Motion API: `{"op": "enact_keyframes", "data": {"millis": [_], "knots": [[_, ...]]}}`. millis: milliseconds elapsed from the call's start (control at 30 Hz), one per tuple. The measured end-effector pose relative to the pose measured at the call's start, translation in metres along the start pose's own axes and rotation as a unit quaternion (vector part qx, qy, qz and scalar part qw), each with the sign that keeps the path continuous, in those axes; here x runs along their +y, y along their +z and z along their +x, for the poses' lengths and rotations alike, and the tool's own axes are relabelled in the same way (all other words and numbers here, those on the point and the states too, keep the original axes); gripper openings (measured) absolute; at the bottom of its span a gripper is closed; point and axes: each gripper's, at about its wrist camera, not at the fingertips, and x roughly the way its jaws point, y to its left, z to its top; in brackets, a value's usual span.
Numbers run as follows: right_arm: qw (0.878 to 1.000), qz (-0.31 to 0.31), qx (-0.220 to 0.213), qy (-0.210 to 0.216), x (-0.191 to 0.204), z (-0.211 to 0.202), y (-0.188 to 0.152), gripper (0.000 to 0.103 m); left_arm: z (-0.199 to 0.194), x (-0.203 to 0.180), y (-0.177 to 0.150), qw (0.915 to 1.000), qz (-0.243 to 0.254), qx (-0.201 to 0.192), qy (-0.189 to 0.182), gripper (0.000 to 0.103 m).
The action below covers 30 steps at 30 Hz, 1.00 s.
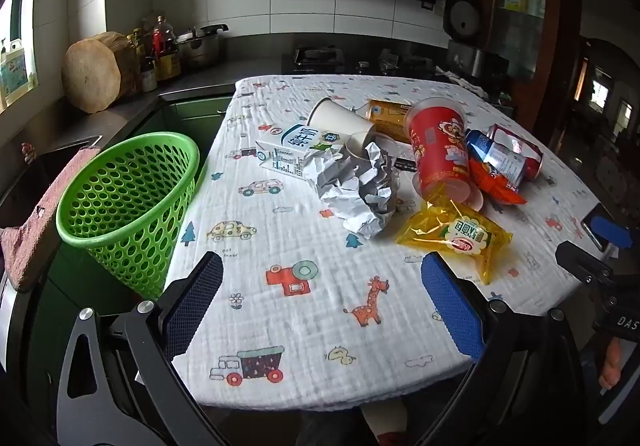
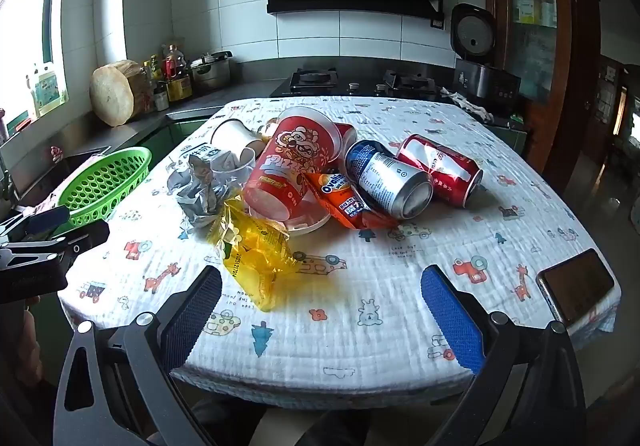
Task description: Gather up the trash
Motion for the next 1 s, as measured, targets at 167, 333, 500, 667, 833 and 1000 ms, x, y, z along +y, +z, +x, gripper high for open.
{"op": "enact_keyframes", "data": {"millis": [167,333,500,667,833,1000], "knots": [[1.000,0.001,-0.002,0.003,0.0014,-0.0002,-0.0011,0.097,0.0030,0.0001,-0.0023,1.0000,-0.004,0.003,-0.004,0.098],[1.000,0.001,0.000,0.003,0.0013,0.0013,0.0012,0.097,0.0058,0.0024,-0.0005,1.0000,-0.006,0.005,-0.005,0.098],[1.000,0.000,0.000,0.002,0.0010,0.0009,0.0009,0.097,0.0034,0.0007,-0.0001,1.0000,-0.002,0.003,-0.002,0.098],[1.000,-0.001,-0.001,0.004,0.0017,0.0007,0.0026,0.097,0.0017,0.0013,0.0017,1.0000,-0.002,0.001,0.000,0.098],[1.000,-0.001,-0.002,0.006,0.0025,0.0003,0.0031,0.097,0.0020,0.0004,0.0029,1.0000,0.000,0.001,0.002,0.098],[1.000,-0.002,-0.001,0.008,0.0041,0.0009,0.0034,0.097,0.0029,-0.0007,0.0033,1.0000,0.001,0.002,0.002,0.098]]}}
